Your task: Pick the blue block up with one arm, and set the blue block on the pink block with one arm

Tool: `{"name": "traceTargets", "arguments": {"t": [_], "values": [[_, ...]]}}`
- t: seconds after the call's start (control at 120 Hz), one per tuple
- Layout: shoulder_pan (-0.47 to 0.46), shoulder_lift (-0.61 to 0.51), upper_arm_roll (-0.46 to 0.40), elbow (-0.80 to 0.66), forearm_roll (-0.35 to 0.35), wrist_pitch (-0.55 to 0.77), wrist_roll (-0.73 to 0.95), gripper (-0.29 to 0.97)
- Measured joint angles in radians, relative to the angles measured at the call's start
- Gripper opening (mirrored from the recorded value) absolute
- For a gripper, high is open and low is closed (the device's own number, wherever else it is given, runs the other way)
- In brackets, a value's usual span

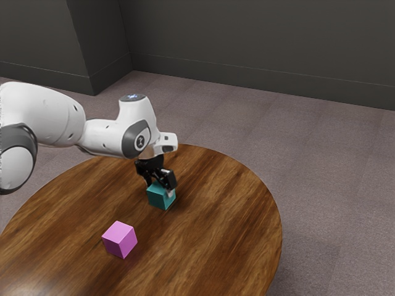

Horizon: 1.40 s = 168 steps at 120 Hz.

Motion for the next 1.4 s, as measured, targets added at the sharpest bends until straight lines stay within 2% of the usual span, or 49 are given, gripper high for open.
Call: {"name": "traceTargets", "arguments": {"t": [0.167, 0.483, 0.633, 0.967, 1.167, 1.292, 1.4], "values": [[0.0, 0.006, 0.0, 0.011, 0.001, -0.003, -0.012, 0.64], [0.0, 0.004, 0.0, 0.012, -0.016, -0.003, -0.032, 0.37], [0.0, 0.0, 0.0, 0.01, -0.012, 0.0, -0.046, 0.33], [0.0, -0.023, 0.0, -0.001, -0.001, 0.007, -0.07, 0.34], [0.0, -0.108, 0.0, -0.045, 0.02, -0.003, -0.084, 0.32], [-0.001, -0.21, 0.0, -0.104, 0.065, -0.045, -0.109, 0.31], [-0.001, -0.332, 0.0, -0.224, 0.093, -0.076, -0.13, 0.31]]}}
